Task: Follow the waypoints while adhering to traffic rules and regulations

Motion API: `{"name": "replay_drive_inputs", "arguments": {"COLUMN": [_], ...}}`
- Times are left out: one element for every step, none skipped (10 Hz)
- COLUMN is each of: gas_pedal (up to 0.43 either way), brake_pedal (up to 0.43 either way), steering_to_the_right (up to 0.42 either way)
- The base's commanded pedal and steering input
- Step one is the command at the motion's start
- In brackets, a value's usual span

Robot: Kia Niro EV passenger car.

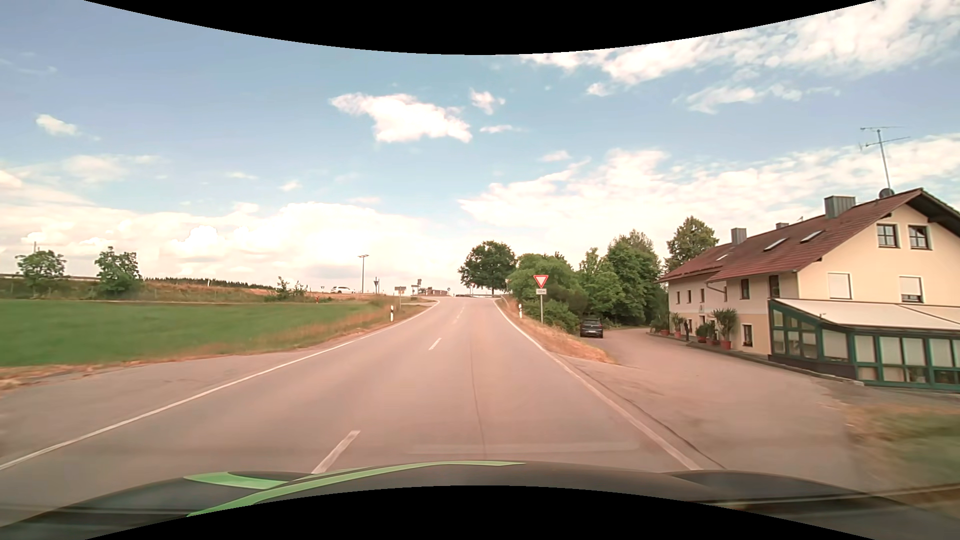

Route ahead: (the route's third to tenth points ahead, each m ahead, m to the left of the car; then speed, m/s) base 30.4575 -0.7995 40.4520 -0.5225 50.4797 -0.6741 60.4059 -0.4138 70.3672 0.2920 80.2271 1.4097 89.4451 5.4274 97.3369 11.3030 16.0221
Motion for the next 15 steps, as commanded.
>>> {"name": "replay_drive_inputs", "arguments": {"gas_pedal": [0.0, 0.0, 0.0, 0.0, 0.0, 0.0, 0.008, 0.02, 0.028, 0.028, 0.039, 0.039, 0.047, 0.059, 0.059], "brake_pedal": [0.0, 0.0, 0.0, 0.0, 0.0, 0.0, 0.0, 0.0, 0.0, 0.0, 0.0, 0.0, 0.0, 0.0, 0.0], "steering_to_the_right": [0.0, 0.0, 0.0, 0.0, 0.0, 0.0, 0.0, 0.001, 0.001, 0.001, 0.002, 0.003, 0.003, 0.003, 0.003]}}
